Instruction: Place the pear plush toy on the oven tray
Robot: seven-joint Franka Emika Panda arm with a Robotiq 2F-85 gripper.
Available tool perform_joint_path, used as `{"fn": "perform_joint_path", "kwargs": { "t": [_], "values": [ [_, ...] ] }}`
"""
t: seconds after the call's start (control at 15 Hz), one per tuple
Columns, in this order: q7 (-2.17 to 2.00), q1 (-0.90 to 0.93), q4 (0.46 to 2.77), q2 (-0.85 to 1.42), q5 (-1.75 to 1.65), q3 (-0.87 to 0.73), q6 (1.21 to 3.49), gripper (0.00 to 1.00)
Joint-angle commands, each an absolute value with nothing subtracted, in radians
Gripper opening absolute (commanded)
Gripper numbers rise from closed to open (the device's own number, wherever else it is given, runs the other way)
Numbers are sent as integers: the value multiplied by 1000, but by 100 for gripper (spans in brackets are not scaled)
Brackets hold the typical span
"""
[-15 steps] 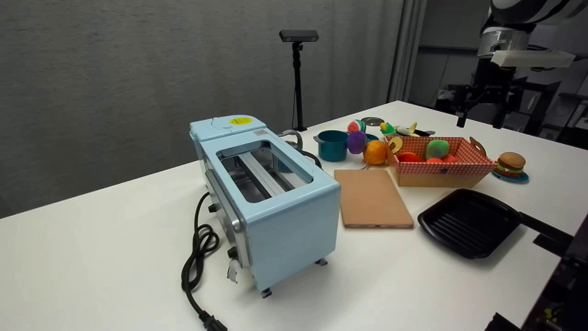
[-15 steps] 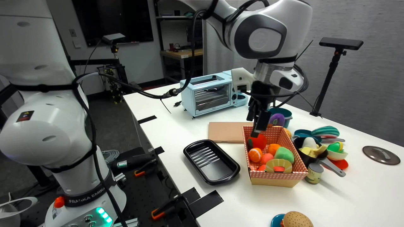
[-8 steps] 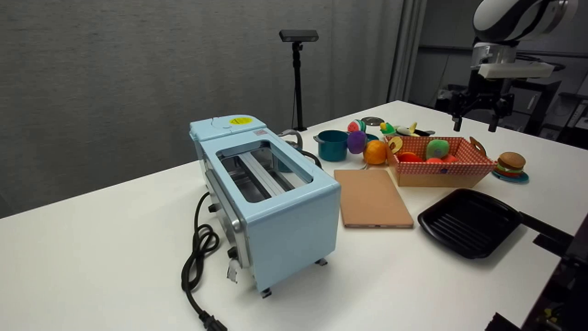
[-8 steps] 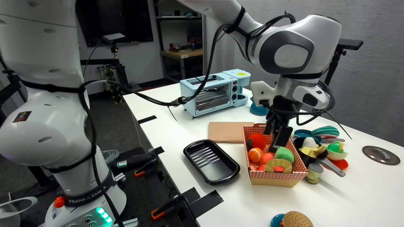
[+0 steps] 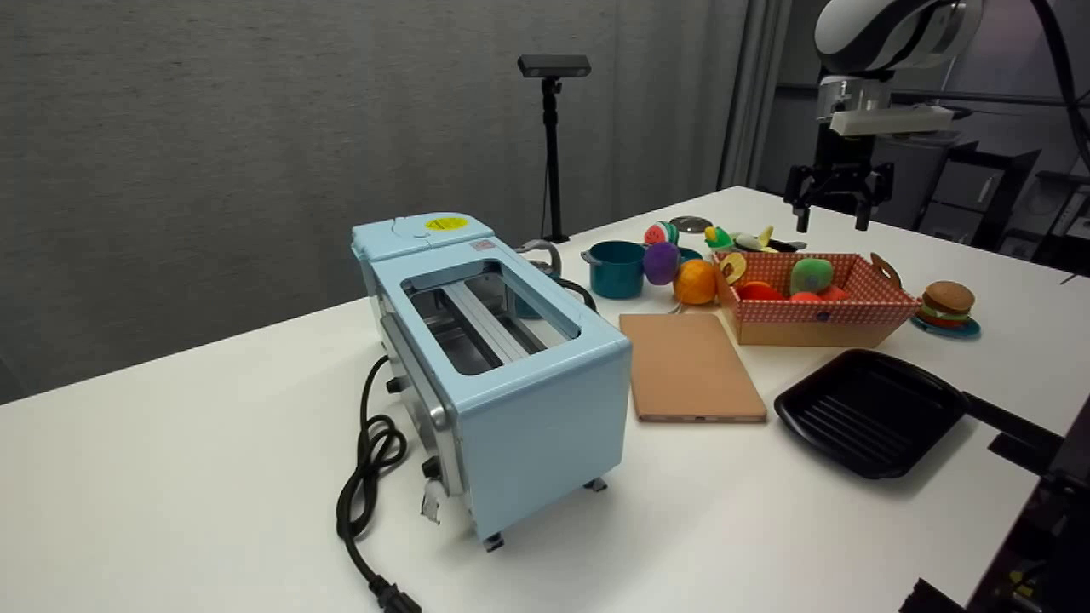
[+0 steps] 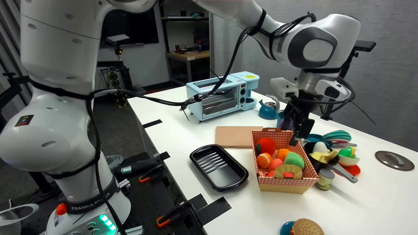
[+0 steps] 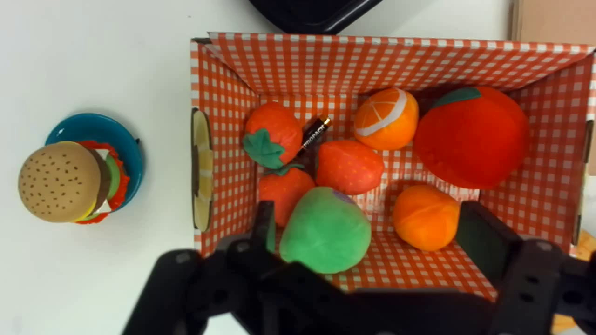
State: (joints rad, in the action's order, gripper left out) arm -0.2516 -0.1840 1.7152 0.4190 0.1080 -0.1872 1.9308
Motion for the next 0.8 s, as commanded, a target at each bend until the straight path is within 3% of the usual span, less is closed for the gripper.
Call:
{"fn": "perform_joint_path", "kwargs": {
  "t": [0.0,0.73],
  "values": [
    [-259,-185,1567,514,104,-177,1853,100],
    [-249,-205,1440,692,115,-169,1820,100]
  ]
}}
